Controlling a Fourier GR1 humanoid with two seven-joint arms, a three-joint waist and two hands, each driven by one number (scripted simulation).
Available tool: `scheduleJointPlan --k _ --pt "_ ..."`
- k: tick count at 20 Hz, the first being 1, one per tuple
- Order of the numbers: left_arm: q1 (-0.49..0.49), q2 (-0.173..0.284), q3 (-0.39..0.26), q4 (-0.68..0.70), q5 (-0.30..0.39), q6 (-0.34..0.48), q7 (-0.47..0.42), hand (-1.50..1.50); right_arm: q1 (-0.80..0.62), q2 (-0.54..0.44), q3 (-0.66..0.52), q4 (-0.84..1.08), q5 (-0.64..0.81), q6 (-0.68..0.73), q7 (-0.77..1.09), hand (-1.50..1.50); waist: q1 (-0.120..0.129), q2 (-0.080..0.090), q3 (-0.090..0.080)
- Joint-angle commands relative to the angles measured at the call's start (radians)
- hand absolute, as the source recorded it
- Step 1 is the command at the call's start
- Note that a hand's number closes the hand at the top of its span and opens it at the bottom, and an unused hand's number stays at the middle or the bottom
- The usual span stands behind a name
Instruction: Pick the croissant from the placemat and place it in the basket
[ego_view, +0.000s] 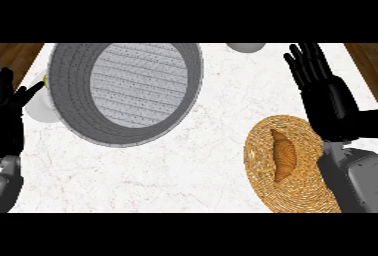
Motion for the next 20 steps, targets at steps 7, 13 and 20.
scheduleJointPlan --k 7,13,20 --pt "-0.03 0.024 -0.108 -0.034 -0.026 -0.169 -0.077 0.0 -0.014 0.177 -0.103 0.07 -0.029 -0.151 -0.146 1.5 -0.121 -0.028 0.041" --pt "-0.012 0.026 -0.181 -0.066 -0.035 -0.292 -0.147 0.0 0.057 0.338 0.456 0.277 0.391 -0.282 -0.073 -1.5 0.008 -0.011 -0.005" --pt "-0.022 0.032 -0.17 -0.043 -0.039 -0.288 -0.122 0.0 -0.211 0.077 0.454 0.38 0.735 -0.313 0.311 -1.5 -0.025 -0.027 -0.014"
